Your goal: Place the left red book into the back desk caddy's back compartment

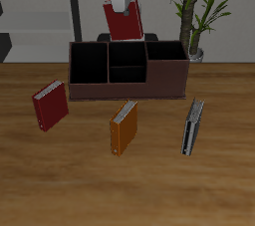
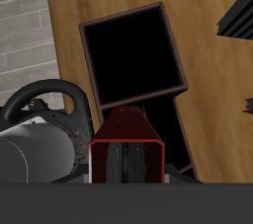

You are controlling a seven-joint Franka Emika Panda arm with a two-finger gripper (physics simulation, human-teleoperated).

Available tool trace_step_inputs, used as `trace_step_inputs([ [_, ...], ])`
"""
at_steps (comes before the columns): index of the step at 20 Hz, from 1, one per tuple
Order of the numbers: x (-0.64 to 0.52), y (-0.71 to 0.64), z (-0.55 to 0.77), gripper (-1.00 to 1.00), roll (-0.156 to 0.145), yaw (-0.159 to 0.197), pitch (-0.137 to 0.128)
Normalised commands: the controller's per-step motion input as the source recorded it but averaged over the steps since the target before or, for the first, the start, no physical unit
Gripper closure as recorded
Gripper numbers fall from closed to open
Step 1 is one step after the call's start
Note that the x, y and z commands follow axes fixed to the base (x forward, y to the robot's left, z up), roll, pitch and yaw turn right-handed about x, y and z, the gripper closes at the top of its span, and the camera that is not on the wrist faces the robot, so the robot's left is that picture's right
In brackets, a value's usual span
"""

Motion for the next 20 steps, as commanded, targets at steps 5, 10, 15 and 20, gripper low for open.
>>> trace_step_inputs([
  [5, 0.04, -0.03, -0.06, 1.00, -0.011, 0.035, 0.003],
  [10, 0.02, 0.03, -0.11, 1.00, 0.000, 0.027, 0.015],
  [15, 0.01, 0.03, -0.04, 1.00, 0.005, 0.006, 0.006],
  [20, 0.02, 0.00, -0.14, 1.00, 0.003, 0.014, 0.026],
])
